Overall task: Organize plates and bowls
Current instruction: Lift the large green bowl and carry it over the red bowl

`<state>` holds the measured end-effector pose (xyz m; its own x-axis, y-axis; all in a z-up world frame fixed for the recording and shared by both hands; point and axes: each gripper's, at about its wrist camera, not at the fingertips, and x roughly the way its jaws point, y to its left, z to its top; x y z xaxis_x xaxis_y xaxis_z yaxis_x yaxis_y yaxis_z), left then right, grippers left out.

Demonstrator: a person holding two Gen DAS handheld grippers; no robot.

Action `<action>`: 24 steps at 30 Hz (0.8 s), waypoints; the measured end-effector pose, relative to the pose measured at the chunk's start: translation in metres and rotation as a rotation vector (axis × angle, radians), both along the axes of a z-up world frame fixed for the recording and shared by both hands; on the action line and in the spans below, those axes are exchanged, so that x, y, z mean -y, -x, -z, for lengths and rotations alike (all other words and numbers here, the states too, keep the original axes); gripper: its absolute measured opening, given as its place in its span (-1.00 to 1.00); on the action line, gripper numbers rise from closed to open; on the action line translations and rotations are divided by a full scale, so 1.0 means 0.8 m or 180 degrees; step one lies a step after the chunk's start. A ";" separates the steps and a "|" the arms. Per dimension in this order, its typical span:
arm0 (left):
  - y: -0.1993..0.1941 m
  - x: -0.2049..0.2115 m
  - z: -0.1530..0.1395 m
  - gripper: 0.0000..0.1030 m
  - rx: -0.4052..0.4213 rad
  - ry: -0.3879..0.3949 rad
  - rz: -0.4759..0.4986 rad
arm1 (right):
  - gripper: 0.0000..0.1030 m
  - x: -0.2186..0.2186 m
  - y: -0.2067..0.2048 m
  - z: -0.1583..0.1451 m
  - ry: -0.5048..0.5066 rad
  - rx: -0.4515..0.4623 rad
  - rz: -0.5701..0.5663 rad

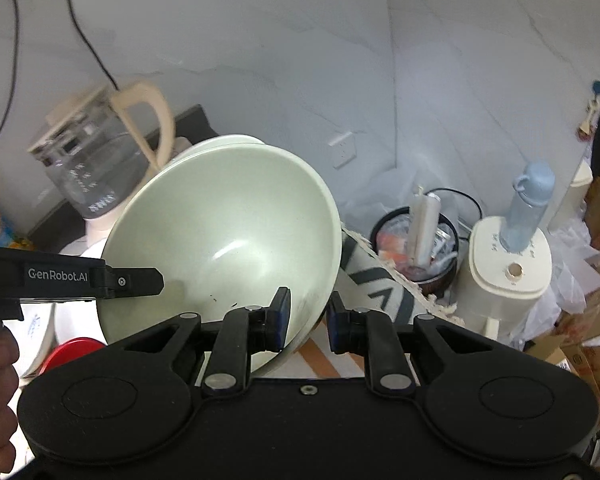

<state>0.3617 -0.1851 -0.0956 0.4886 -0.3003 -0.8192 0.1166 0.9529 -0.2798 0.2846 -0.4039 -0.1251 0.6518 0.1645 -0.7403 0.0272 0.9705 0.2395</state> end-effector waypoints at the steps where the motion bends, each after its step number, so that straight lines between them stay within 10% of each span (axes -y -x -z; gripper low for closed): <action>1: 0.005 -0.002 -0.003 -0.83 0.0018 -0.0001 -0.0035 | -0.63 -0.002 0.001 -0.004 0.0000 0.0017 -0.0033; 24: 0.118 -0.072 -0.054 -0.82 0.0167 -0.0097 -0.0792 | -0.62 -0.063 0.047 -0.053 -0.0068 0.0305 -0.0823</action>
<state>0.2670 -0.1272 -0.0525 0.5864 -0.1411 -0.7976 -0.1089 0.9620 -0.2503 0.2472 -0.3537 -0.0828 0.6530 0.3495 -0.6720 -0.2446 0.9370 0.2496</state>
